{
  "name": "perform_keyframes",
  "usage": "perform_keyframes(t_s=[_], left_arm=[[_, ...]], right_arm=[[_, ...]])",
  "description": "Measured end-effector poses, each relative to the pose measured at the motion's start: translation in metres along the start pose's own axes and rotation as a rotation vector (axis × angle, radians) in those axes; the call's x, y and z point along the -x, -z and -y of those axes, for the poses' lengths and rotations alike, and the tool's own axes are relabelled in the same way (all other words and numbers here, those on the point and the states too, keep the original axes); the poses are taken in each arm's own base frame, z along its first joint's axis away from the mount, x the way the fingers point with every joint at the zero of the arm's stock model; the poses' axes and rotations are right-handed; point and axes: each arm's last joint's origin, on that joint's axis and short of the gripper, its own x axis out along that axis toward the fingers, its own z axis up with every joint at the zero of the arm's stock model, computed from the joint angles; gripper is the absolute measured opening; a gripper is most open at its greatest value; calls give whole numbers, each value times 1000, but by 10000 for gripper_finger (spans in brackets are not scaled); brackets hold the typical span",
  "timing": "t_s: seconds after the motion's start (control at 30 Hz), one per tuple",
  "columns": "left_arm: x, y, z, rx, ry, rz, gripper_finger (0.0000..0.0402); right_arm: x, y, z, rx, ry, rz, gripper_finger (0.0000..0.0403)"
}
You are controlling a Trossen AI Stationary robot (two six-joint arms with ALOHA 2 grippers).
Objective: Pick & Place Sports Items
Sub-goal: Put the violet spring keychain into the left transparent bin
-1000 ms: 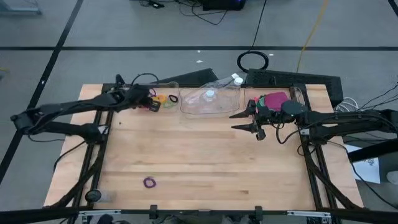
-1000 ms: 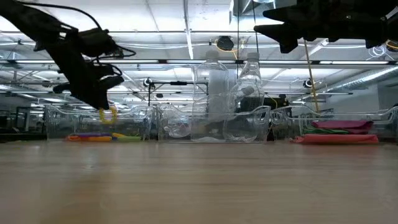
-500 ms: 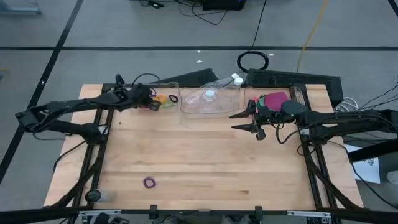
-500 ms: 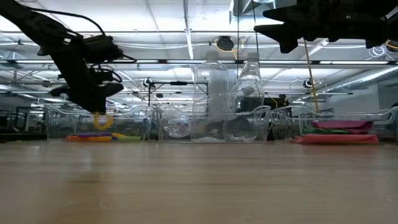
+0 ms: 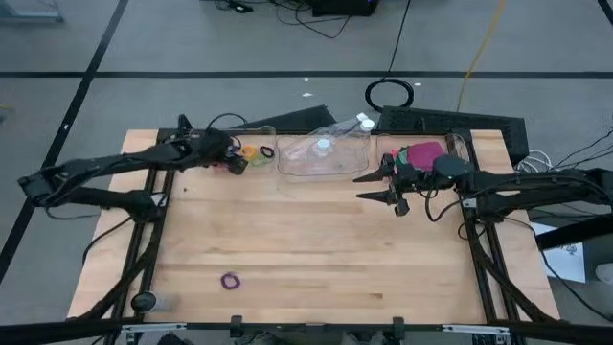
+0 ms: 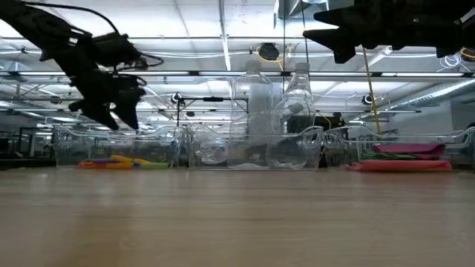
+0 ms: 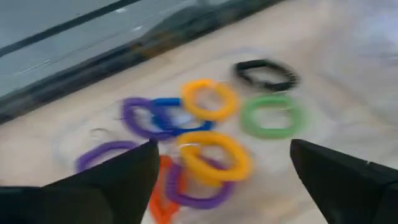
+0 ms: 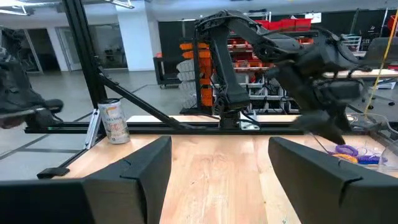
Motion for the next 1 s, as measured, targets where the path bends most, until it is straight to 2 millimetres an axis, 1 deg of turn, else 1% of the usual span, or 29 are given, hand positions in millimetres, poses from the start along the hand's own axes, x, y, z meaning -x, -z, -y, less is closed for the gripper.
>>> perform_keyframes(t_s=[0.1, 0.17, 0.37, 0.5, 0.63, 0.73, 0.83, 0.93, 1.0], left_arm=[[14, -2, 4, 9, 104, 36, 311], [28, -2, 8, 17, 181, 69, 317], [82, 3, 22, -28, 402, 246, 319], [119, 12, 32, -95, 608, 351, 319], [143, 28, 45, -197, 822, 351, 319], [157, 41, 62, -279, 973, 320, 319], [168, 55, 89, -391, 1094, 326, 319], [176, 78, 119, -514, 1142, 336, 319], [178, 96, 138, -560, 1142, 320, 319]], right_arm=[[0, 0, 0, 0, 0, 0, 196], [0, 0, 0, 0, 0, 0, 196], [0, 0, 0, 0, 0, 0, 196], [0, 0, 0, 0, 0, 0, 196], [0, 0, 0, 0, 0, 0, 196], [0, 0, 0, 0, 0, 0, 196], [0, 0, 0, 0, 0, 0, 196], [0, 0, 0, 0, 0, 0, 196], [0, 0, 0, 0, 0, 0, 196]])
